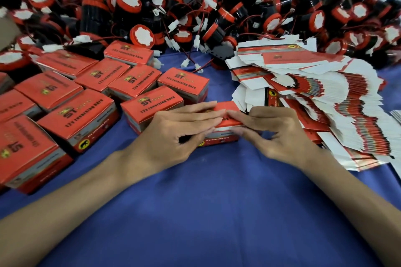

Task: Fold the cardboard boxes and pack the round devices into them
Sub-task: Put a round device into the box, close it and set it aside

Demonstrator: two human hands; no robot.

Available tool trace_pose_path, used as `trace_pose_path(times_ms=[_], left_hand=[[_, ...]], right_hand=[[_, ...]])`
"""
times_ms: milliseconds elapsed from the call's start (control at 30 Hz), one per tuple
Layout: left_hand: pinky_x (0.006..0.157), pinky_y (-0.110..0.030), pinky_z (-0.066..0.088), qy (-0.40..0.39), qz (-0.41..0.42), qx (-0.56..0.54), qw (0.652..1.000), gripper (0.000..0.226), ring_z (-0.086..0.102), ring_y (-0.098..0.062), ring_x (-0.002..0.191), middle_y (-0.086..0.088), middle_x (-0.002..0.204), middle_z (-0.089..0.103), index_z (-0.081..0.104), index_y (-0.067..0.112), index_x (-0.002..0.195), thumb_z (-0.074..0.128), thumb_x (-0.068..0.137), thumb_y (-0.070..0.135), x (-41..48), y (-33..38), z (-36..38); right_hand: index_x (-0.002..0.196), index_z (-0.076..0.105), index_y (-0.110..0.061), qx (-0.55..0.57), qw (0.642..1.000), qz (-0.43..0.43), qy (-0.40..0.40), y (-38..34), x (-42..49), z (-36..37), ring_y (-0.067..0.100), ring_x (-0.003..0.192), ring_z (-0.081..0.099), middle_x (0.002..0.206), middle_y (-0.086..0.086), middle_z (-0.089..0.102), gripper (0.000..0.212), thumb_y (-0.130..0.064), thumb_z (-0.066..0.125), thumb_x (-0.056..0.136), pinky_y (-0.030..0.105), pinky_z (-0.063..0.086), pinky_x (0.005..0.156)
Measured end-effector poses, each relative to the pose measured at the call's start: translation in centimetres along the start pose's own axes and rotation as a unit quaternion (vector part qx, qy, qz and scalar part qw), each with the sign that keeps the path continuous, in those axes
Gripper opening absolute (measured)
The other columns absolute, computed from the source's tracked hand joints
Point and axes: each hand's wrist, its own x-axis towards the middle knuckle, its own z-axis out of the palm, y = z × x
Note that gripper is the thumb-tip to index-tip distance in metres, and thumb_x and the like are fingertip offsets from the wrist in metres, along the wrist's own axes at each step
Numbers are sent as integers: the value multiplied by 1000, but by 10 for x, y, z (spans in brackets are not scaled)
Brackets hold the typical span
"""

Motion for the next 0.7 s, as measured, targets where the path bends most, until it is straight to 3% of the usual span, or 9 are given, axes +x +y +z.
trace_pose_path(times_ms=[167, 300, 433, 567, 633, 700], left_hand=[[97, -55, 49, -26, 44, 57, 997, 22, 56, -36, 120, -15, 117, 66, 71, -4, 104, 68, 86, 9, -2, -4, -2], [96, -48, 51, -32, 45, 80, 995, 27, 56, -37, 120, -15, 119, 65, 70, -5, 106, 68, 87, 14, 0, -4, 0], [106, -40, 42, -58, -3, 168, 984, 47, 54, -36, 124, -21, 136, 52, 61, -1, 125, 69, 85, 23, 3, -2, 2], [85, -36, 49, -60, 7, 206, 977, 39, 63, -36, 85, -14, 125, 63, 69, 7, 116, 61, 88, 32, 5, 5, 0], [74, -37, 51, -16, 47, 216, 975, 31, 60, -34, 75, -12, 115, 68, 73, 9, 109, 65, 88, 29, 7, 11, -3], [70, -38, 47, 56, 84, 237, 966, 26, 60, -33, 72, -12, 107, 69, 75, 11, 105, 67, 86, 27, 11, 17, -11]], right_hand=[[108, 70, -2, -74, 995, -66, 4, 3, -1, -1, 19, 50, 47, 59, 6, 53, 28, -20, 66, 88, 23, 41, 55], [105, 72, 0, -86, 995, -59, -8, 2, -3, 4, 16, 49, 42, 57, 4, 50, 24, -16, 65, 89, 24, 40, 52], [108, 71, 0, -55, 998, -25, -19, 0, -1, 2, 7, 55, 33, 58, 0, 46, 28, -20, 60, 92, 19, 34, 54], [103, 73, 1, -8, 999, 37, 25, 1, -1, -1, 17, 53, 44, 61, 5, 49, 35, -23, 47, 99, 29, 37, 50], [92, 74, 3, -92, 990, 63, 88, 5, 1, -2, 25, 64, 53, 72, 11, 57, 34, -18, 49, 98, 37, 43, 57], [97, 71, 2, -208, 966, 99, 118, 9, 4, -4, 34, 83, 56, 94, 19, 61, 21, -12, 57, 91, 43, 46, 69]])
